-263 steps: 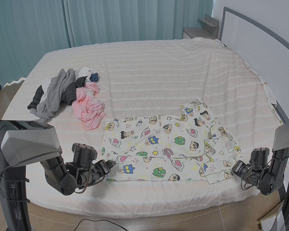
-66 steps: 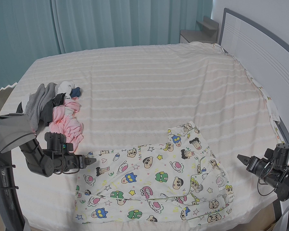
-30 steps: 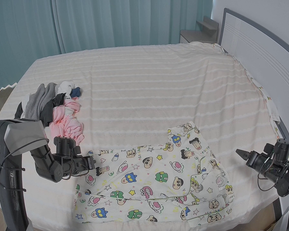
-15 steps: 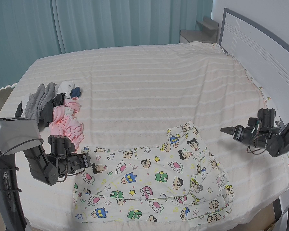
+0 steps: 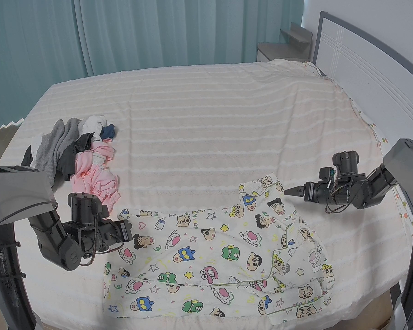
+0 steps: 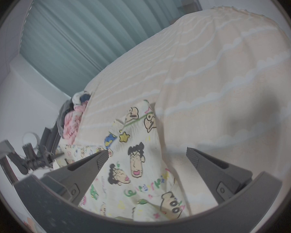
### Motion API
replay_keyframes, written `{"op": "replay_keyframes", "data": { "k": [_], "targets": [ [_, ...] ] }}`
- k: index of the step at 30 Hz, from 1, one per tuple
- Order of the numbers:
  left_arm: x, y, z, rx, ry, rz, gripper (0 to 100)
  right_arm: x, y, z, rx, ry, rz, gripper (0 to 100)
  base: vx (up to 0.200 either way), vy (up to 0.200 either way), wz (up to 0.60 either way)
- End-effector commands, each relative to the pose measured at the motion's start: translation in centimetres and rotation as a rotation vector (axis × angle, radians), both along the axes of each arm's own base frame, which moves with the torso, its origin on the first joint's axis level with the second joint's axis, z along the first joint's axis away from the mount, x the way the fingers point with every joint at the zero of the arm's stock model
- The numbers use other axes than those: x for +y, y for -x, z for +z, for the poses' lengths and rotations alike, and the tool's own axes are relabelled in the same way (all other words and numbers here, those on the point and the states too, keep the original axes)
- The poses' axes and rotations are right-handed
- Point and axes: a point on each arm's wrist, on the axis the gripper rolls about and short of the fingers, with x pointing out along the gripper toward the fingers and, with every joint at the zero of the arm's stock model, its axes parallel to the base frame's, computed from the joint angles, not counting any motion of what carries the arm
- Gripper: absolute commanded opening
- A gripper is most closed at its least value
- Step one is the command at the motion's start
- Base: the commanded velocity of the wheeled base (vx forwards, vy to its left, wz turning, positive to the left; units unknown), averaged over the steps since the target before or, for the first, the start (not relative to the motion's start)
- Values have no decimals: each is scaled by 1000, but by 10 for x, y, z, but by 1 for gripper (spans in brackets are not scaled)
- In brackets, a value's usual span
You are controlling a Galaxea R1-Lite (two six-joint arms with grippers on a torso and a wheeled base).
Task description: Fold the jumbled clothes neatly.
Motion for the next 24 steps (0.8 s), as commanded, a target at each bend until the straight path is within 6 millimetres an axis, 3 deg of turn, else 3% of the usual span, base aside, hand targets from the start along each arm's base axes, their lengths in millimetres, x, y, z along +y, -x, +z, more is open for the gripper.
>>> {"op": "replay_keyframes", "data": {
  "k": [1, 6, 24],
  "targets": [
    [-4, 3, 1, 4, 0, -12, 0, 4, -10, -40, 39, 50, 48, 100, 0, 0, 0],
    [-4, 4, 0, 7, 0, -13, 0, -3, -20, -45, 3, 89, 68, 100, 0, 0, 0],
    [-9, 7, 1, 2, -22, 0, 0, 25, -40, -46, -8, 54, 164, 100, 0, 0, 0]
  ]
}}
